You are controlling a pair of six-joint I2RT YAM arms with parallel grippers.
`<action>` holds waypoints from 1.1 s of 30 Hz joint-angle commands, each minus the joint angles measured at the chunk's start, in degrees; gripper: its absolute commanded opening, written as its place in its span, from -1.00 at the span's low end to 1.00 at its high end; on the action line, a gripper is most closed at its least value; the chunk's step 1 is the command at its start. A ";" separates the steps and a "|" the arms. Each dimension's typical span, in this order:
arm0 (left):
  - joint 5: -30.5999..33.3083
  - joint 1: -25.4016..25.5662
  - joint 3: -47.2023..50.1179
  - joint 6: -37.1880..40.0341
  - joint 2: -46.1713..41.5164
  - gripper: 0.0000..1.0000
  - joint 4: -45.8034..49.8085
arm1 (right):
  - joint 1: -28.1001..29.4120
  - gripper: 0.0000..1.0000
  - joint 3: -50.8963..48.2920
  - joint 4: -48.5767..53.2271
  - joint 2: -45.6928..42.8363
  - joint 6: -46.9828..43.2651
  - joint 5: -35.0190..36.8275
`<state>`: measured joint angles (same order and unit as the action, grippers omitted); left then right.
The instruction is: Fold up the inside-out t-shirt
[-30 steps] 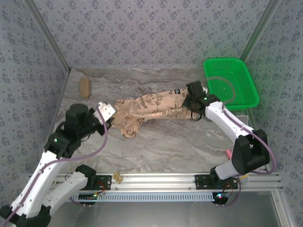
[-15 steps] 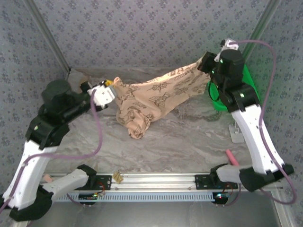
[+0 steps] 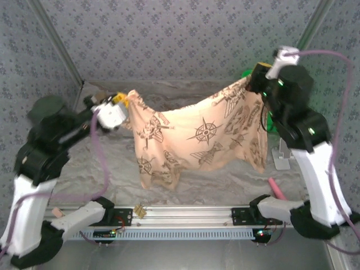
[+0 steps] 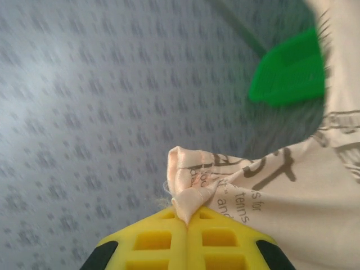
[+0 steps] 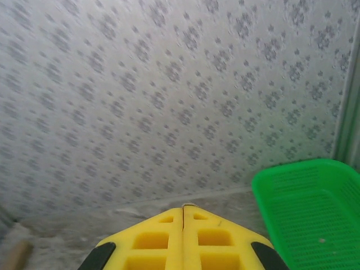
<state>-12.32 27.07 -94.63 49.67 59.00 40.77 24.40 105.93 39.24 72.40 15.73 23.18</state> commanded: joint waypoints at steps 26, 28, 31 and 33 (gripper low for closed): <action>-21.19 -11.88 -8.44 -16.78 -4.01 -1.00 -2.66 | 13.21 -1.00 -5.79 4.22 -12.28 2.63 11.53; -21.13 -11.86 -11.51 -16.96 -3.17 -1.00 0.97 | 14.33 -1.00 -3.73 7.07 -12.48 3.38 12.80; -21.23 -11.87 -18.59 -17.45 0.86 -1.00 4.68 | 14.54 -1.00 -1.42 7.70 -11.34 2.40 13.85; -21.98 -11.88 -23.67 -16.29 5.11 -1.00 7.68 | 14.49 -1.00 0.99 7.70 -8.58 0.02 15.78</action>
<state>-32.58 15.38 -114.30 33.95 58.06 44.14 38.57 104.92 44.91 59.59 17.45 34.48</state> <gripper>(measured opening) 0.045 0.052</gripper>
